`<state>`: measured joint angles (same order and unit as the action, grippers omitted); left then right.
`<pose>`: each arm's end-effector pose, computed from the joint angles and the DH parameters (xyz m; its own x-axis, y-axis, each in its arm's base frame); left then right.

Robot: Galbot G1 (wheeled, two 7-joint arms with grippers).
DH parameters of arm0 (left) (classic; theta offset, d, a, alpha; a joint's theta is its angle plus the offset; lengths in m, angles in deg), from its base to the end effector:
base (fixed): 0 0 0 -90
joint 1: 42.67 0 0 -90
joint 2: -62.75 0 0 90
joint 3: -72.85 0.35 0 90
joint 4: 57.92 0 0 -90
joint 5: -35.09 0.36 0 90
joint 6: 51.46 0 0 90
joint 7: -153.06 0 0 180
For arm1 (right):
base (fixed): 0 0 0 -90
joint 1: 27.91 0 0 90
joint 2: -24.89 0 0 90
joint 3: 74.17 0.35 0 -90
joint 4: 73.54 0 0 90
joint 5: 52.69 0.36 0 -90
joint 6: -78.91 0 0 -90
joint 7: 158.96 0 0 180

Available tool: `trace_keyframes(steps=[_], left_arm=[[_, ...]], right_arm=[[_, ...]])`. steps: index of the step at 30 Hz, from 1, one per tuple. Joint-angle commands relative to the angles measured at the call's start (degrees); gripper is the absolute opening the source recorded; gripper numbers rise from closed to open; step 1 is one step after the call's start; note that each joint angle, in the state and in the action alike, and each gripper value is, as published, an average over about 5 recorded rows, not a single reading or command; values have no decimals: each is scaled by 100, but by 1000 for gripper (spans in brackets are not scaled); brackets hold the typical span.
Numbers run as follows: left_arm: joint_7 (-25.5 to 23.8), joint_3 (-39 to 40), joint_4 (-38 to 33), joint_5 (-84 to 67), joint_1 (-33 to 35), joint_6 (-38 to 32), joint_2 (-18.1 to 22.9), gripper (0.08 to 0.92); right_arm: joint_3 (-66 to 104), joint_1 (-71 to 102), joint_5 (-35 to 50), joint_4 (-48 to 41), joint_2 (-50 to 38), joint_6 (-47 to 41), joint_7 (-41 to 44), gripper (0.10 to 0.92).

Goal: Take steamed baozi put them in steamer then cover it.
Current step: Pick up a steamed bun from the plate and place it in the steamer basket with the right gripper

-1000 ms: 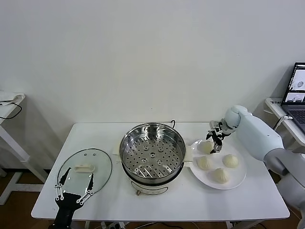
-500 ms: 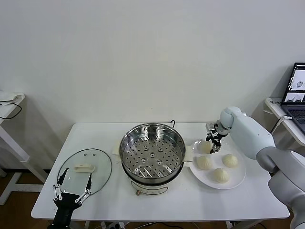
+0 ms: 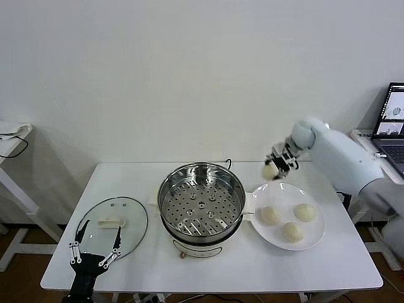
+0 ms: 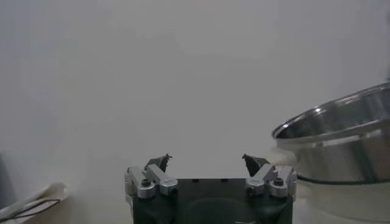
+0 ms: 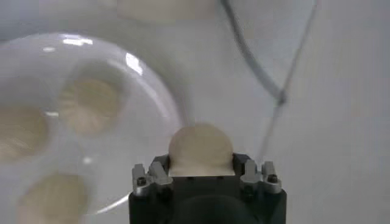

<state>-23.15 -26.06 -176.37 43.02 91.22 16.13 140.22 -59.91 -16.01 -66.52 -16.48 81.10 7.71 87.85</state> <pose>0.1119 0.0866 -0.3347 -0.9887 0.0616 -0.1368 0.0050 0.9250 0.3799 0.6185 -0.0602 -0.0543 -0.3205 -0.2409 0.9161 -0.6870 -0.6067 -0.3999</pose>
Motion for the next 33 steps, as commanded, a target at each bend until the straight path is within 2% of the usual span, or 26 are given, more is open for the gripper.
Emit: trace_keyframes(steps=[1, 6, 11, 20, 33], left_arm=[[-4, 11, -28, -20, 24, -63, 7, 823], [-6, 3, -70, -17, 58, -95, 27, 823], [-12, 54, -62, -11, 68, -95, 52, 823], [7, 44, -43, -11, 124, -192, 68, 823], [30, 17, -40, -14, 147, -212, 93, 823]], right_arm=[[-861, -1342, 592, 1625, -205, 866, 49, 670], [-1258, -1954, 815, 2291, 191, 1075, 176, 680], [-1528, -1875, 590, 2450, 627, 1236, 215, 687], [-1600, -844, -266, 2194, 1095, 1369, 167, 688], [-1453, -224, -1014, 1127, 1615, 1409, 3, 695]])
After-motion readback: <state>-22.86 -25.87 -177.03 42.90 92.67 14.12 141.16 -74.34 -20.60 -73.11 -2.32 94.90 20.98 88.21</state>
